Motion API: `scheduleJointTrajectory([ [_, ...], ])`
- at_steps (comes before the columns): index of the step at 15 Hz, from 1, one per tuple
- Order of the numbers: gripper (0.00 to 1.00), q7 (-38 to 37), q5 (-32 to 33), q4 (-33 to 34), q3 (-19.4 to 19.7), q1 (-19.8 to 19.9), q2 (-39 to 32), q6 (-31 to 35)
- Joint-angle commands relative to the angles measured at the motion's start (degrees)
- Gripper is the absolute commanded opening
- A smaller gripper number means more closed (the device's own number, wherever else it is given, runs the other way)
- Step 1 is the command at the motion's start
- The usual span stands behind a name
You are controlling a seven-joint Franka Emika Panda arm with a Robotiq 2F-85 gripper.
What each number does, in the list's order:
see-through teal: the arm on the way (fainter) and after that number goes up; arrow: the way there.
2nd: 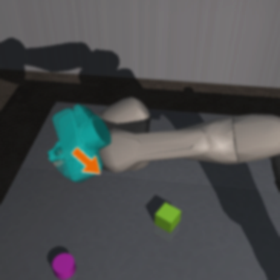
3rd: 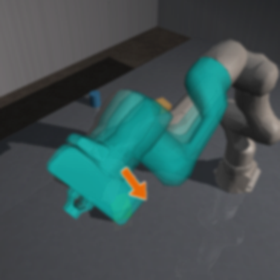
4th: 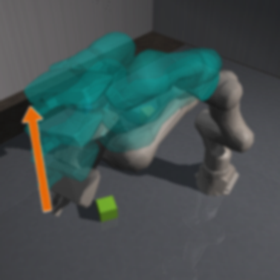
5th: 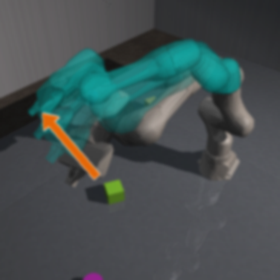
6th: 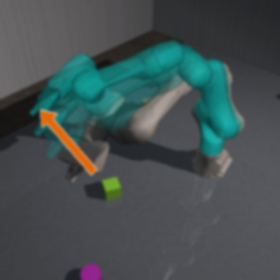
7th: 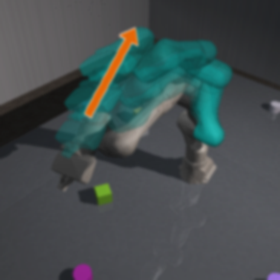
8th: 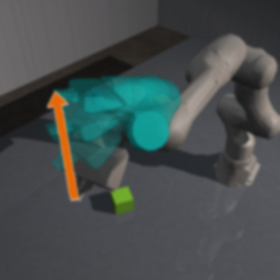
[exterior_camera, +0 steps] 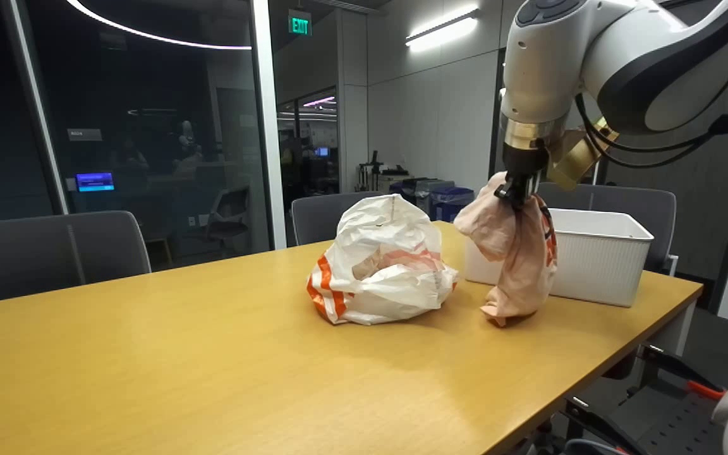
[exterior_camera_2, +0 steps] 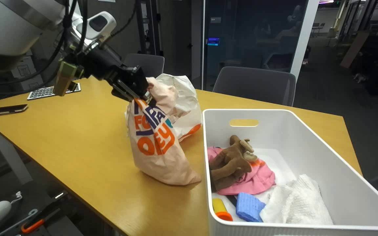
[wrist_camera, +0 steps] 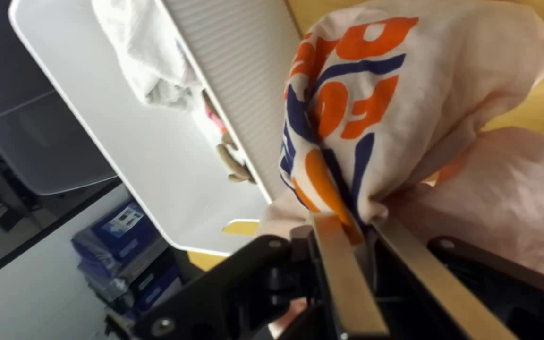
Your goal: Lift the pink laundry then fold it and put it in the plastic bag
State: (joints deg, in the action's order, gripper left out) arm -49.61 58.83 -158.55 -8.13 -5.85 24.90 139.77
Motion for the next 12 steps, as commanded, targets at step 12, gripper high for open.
scheduleJointTrajectory([
  [12, 0.01, 15.59, -15.07, -0.78, 6.06, 0.43, -26.12, 13.92],
])
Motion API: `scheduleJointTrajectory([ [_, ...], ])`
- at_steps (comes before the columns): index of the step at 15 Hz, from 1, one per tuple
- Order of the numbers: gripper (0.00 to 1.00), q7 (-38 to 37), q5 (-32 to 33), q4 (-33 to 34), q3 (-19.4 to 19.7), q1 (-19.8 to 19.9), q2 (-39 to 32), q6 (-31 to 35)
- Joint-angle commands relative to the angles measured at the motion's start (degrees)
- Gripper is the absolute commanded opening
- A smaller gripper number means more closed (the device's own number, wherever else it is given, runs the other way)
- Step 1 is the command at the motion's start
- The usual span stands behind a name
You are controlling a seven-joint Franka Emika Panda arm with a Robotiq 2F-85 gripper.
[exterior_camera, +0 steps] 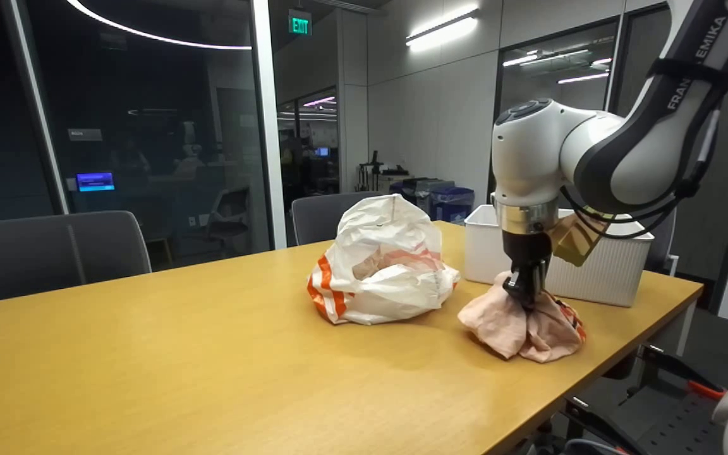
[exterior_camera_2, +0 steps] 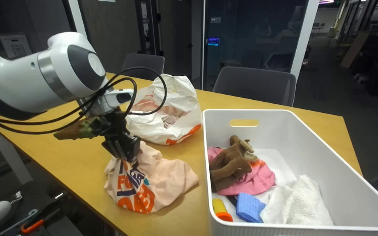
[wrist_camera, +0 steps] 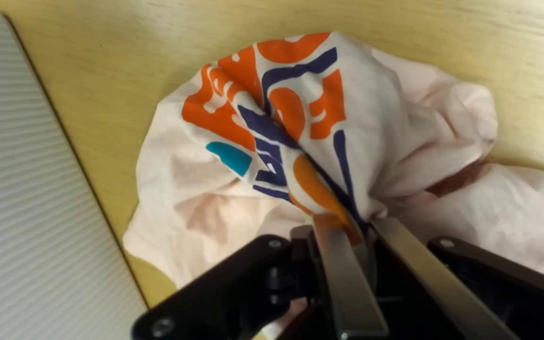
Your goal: Lift the pink laundry then fold it and put it in the plastic bag
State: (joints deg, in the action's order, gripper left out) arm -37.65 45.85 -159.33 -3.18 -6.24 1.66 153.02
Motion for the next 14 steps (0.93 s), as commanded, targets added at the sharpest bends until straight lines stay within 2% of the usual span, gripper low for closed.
scheduleJointTrajectory([
  [1, 0.25, 4.57, -2.72, 0.01, 1.41, 1.15, -3.92, 0.69],
  [2, 0.26, 6.9, -4.93, 0.02, 1.48, 1.4, -4.37, 0.45],
  [3, 0.04, 2.76, -1.87, 0.06, 0.99, 0.78, -3.4, 0.0],
  [5, 0.22, 4.72, -3.34, 0.29, 1.2, 1.2, -4.58, 0.0],
  [6, 0.26, 5.02, -3.53, 0.37, 1.22, 1.28, -4.74, 0.0],
  [7, 0.51, 5.1, -3.59, 0.41, 1.22, 1.29, -4.75, 0.0],
  [8, 0.52, 4.94, -4.0, 0.42, 1.25, 1.41, -4.24, 0.09],
  [9, 0.58, 4.69, -4.46, 0.48, 1.3, 1.58, -3.81, 0.43],
  [12, 0.85, 2.36, -4.56, 1.08, 1.29, 1.8, -1.68, -0.36],
  [14, 1.0, 3.14, -6.79, 1.63, 1.05, 1.95, -0.59, -0.82],
])
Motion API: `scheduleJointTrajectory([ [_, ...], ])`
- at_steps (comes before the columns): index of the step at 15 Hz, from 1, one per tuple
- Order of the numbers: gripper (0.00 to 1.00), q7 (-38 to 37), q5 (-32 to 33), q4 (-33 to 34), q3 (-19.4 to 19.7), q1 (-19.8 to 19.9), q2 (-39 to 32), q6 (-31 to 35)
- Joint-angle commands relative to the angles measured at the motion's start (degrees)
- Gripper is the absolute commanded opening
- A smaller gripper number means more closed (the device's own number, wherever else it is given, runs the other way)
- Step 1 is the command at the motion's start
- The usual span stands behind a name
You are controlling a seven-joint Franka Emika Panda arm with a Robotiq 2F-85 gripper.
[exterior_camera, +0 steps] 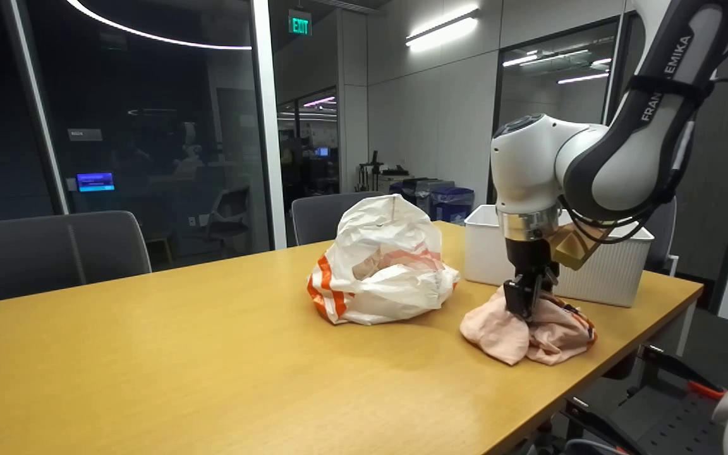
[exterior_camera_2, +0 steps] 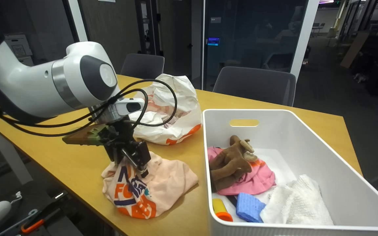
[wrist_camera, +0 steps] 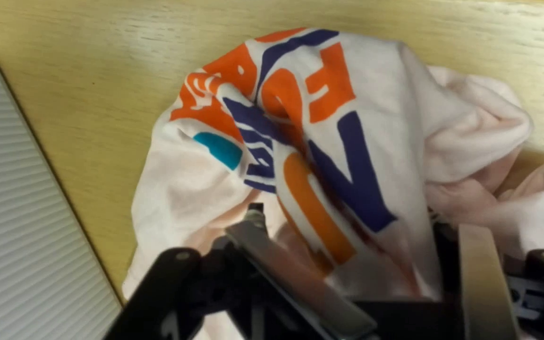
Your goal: Lift the pink laundry then fold it and put it in the plastic bag
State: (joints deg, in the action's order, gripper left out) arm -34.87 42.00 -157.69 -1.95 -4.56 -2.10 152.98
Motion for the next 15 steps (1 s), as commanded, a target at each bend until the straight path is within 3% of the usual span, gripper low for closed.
scheduleJointTrajectory([
  [1, 1.0, 0.97, -4.7, 0.15, -0.13, 0.38, 3.57, -0.55],
  [3, 1.0, 1.3, -8.48, 0.41, 0.1, 0.39, 3.77, -0.15],
  [7, 1.0, 4.21, -25.0, 0.36, -0.95, 0.13, -0.42, -0.73],
  [9, 1.0, 1.33, -26.54, 0.01, -0.87, -0.14, -2.87, -0.13],
  [12, 1.0, 4.45, -26.47, -0.25, 1.6, 0.72, -8.01, 3.89],
  [15, 1.0, 2.02, -20.07, -0.29, 5.84, -1.71, -12.43, 10.17],
])
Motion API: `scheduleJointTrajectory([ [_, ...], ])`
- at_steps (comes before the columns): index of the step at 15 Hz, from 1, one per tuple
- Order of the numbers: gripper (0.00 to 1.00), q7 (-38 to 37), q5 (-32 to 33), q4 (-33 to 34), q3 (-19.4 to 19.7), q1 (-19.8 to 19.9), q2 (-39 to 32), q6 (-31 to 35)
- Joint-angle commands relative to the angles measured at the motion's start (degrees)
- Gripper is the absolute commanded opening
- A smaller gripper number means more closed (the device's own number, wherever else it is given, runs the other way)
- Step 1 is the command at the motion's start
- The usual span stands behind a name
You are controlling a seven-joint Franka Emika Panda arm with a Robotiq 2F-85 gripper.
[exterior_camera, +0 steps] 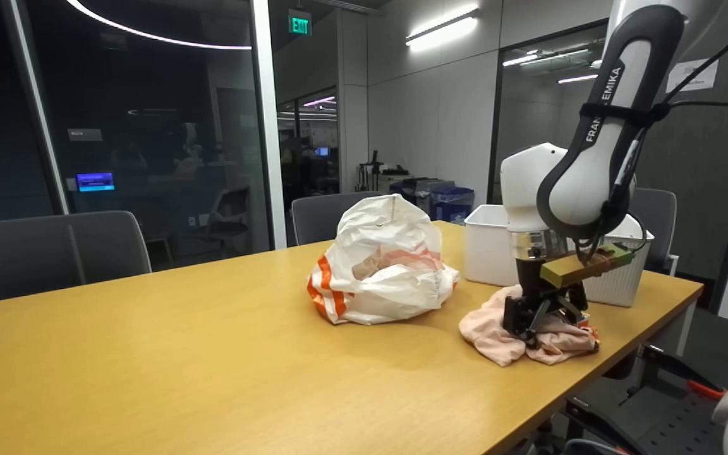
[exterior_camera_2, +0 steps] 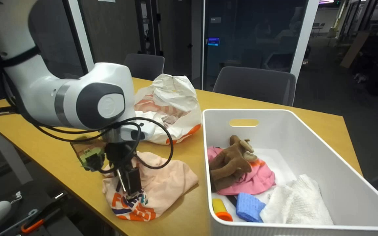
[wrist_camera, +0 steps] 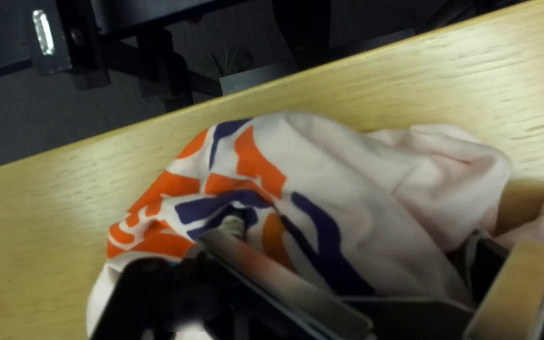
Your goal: Lift the pink laundry then fold it and put it in the plastic bag
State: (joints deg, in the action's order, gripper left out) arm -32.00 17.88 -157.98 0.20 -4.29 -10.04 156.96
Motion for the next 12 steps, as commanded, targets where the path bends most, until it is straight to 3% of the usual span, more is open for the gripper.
scheduleJointTrajectory([
  [1, 1.0, -1.03, 5.01, -0.01, 5.18, -2.73, -5.49, 8.44],
  [2, 0.75, -0.11, 5.48, -0.04, 6.54, -3.4, -6.33, 10.3],
  [4, 0.68, -1.54, 9.6, -0.08, 6.58, -1.63, -7.25, 12.53],
  [7, 0.41, -1.86, 12.94, -0.09, 8.09, -1.15, -5.12, 12.1],
  [10, 0.13, -4.7, 19.45, 0.28, 10.58, -2.68, -0.44, 9.6],
  [12, 0.0, -12.97, 29.72, 0.68, 13.42, -6.82, 3.9, 7.02],
])
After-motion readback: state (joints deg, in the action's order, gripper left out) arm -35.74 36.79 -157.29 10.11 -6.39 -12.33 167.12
